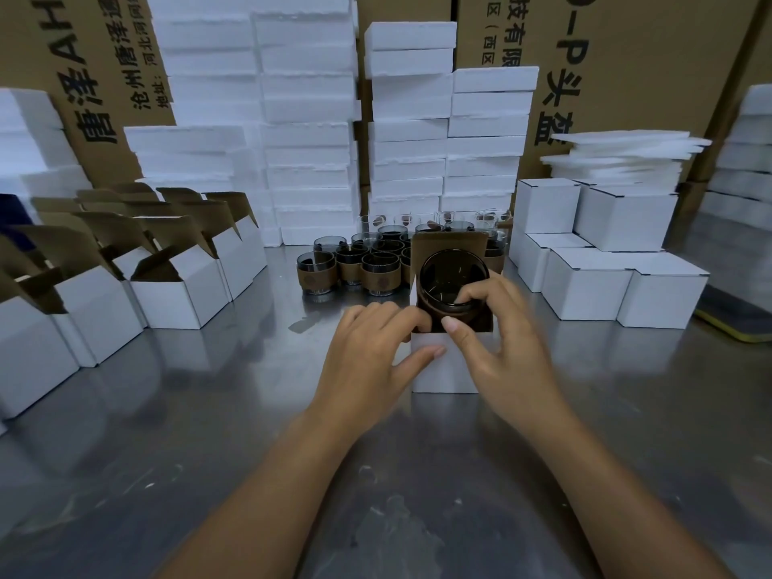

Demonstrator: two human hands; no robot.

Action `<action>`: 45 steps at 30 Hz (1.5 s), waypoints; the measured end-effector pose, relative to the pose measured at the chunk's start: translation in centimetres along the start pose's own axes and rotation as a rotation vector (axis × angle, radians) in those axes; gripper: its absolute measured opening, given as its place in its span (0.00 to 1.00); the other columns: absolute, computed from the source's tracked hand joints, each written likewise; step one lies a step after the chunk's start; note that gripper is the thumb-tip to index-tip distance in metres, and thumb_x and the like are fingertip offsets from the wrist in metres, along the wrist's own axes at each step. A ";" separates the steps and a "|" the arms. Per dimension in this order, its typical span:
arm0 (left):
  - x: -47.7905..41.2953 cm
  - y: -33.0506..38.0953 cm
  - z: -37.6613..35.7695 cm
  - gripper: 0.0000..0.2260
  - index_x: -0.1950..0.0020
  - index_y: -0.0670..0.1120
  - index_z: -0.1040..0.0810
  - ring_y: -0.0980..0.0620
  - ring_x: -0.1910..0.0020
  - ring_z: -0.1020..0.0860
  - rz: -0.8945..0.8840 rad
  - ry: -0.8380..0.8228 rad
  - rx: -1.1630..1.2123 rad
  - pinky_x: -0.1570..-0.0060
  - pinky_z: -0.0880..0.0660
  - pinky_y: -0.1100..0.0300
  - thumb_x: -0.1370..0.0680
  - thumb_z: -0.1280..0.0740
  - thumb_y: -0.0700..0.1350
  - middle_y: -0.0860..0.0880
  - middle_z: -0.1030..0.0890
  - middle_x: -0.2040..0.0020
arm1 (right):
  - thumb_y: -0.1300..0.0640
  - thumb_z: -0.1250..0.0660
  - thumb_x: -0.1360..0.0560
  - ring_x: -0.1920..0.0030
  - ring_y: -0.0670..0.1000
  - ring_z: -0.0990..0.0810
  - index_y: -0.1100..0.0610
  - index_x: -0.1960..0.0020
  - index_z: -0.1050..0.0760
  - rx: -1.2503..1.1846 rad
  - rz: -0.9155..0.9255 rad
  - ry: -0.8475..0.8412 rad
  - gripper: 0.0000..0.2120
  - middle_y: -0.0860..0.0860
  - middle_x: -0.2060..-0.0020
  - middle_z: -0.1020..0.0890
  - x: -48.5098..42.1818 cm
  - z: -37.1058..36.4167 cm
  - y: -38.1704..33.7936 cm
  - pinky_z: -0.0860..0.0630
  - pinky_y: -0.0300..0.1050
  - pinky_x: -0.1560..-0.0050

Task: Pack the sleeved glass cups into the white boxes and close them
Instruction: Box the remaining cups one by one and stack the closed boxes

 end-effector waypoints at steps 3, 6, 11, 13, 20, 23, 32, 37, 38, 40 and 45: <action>0.0 0.0 0.0 0.14 0.54 0.46 0.22 0.53 0.63 0.27 0.009 -0.005 0.008 0.56 0.35 0.59 0.25 0.37 0.55 0.52 0.25 0.63 | 0.59 0.33 0.25 0.37 0.59 0.30 0.38 0.54 0.35 0.014 0.010 -0.009 0.17 0.42 0.49 0.30 0.0 0.1 0.0 0.32 0.65 0.40; 0.0 -0.1 0.0 0.14 0.54 0.46 0.23 0.53 0.62 0.27 0.051 -0.024 0.032 0.56 0.34 0.59 0.26 0.38 0.56 0.52 0.24 0.63 | 0.60 0.34 0.24 0.37 0.60 0.30 0.44 0.51 0.34 0.031 0.021 -0.016 0.13 0.44 0.48 0.30 0.0 0.1 0.0 0.32 0.66 0.41; 0.1 -0.2 -0.1 0.13 0.55 0.46 0.24 0.53 0.62 0.27 0.086 -0.027 0.062 0.55 0.33 0.57 0.26 0.35 0.56 0.51 0.24 0.63 | 0.57 0.35 0.23 0.31 0.55 0.35 0.47 0.49 0.34 0.114 -0.038 -0.069 0.09 0.52 0.37 0.28 0.1 0.0 0.1 0.36 0.63 0.35; 0.0 -0.2 -0.1 0.12 0.56 0.46 0.24 0.52 0.62 0.26 0.089 -0.011 0.063 0.55 0.34 0.57 0.27 0.33 0.54 0.51 0.23 0.63 | 0.57 0.36 0.23 0.28 0.51 0.39 0.49 0.48 0.32 0.161 -0.046 -0.084 0.07 0.51 0.32 0.32 0.1 0.0 0.1 0.39 0.61 0.32; 0.1 -0.3 -0.2 0.12 0.56 0.46 0.24 0.52 0.62 0.26 0.077 0.003 0.056 0.56 0.34 0.59 0.27 0.33 0.55 0.51 0.23 0.63 | 0.56 0.39 0.22 0.26 0.49 0.45 0.48 0.52 0.32 0.177 -0.057 -0.147 0.03 0.46 0.26 0.41 0.1 -0.1 0.2 0.41 0.52 0.31; 0.1 -0.4 -0.2 0.11 0.56 0.47 0.24 0.53 0.62 0.27 0.070 0.008 0.045 0.57 0.34 0.60 0.27 0.32 0.54 0.52 0.23 0.63 | 0.54 0.42 0.20 0.26 0.41 0.50 0.50 0.55 0.29 0.212 -0.037 -0.189 0.06 0.44 0.25 0.44 0.1 -0.2 0.7 0.48 0.41 0.33; 0.2 -0.7 -0.3 0.11 0.54 0.50 0.25 0.56 0.61 0.28 0.059 0.005 0.055 0.56 0.34 0.60 0.27 0.34 0.57 0.53 0.24 0.62 | 0.54 0.44 0.20 0.30 0.35 0.46 0.51 0.53 0.25 0.151 -0.025 -0.120 0.10 0.39 0.29 0.40 0.0 -0.2 0.8 0.46 0.37 0.33; 0.0 -0.7 0.0 0.13 0.43 0.67 0.33 0.60 0.56 0.26 0.232 0.039 0.317 0.51 0.32 0.67 0.25 0.36 0.56 0.56 0.25 0.62 | 0.62 0.44 0.20 0.37 0.36 0.32 0.47 0.41 0.29 -0.193 -0.200 0.206 0.13 0.40 0.40 0.28 -0.6 0.5 0.8 0.37 0.28 0.40; -0.1 -0.6 0.0 0.12 0.43 0.68 0.34 0.60 0.55 0.25 0.290 0.056 0.411 0.51 0.31 0.67 0.24 0.37 0.55 0.56 0.25 0.61 | 0.61 0.44 0.20 0.39 0.38 0.30 0.46 0.41 0.30 -0.242 -0.283 0.242 0.12 0.40 0.42 0.27 -0.7 0.6 1.0 0.36 0.28 0.43; -0.4 -0.6 -0.1 0.11 0.42 0.68 0.34 0.60 0.53 0.24 0.435 0.078 0.574 0.53 0.29 0.67 0.21 0.40 0.54 0.56 0.23 0.57 | 0.58 0.41 0.20 0.43 0.39 0.29 0.47 0.39 0.31 -0.342 -0.463 0.258 0.12 0.41 0.44 0.26 -1.0 0.5 1.7 0.34 0.30 0.44; -0.5 -1.1 -1.3 0.17 0.31 0.65 0.37 0.67 0.51 0.27 0.769 -0.084 0.854 0.54 0.32 0.67 0.20 0.44 0.57 0.66 0.27 0.52 | 0.50 0.37 0.22 0.38 0.48 0.26 0.48 0.35 0.30 -0.509 -0.741 0.141 0.16 0.47 0.39 0.24 -0.8 -0.3 2.8 0.32 0.53 0.33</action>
Point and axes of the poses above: each hand's wrist, its own x-axis away from the middle knuckle, its own z-axis out of the back of the hand, y = z × x, the point moved 2 cm from there along -x, towards the middle knuckle
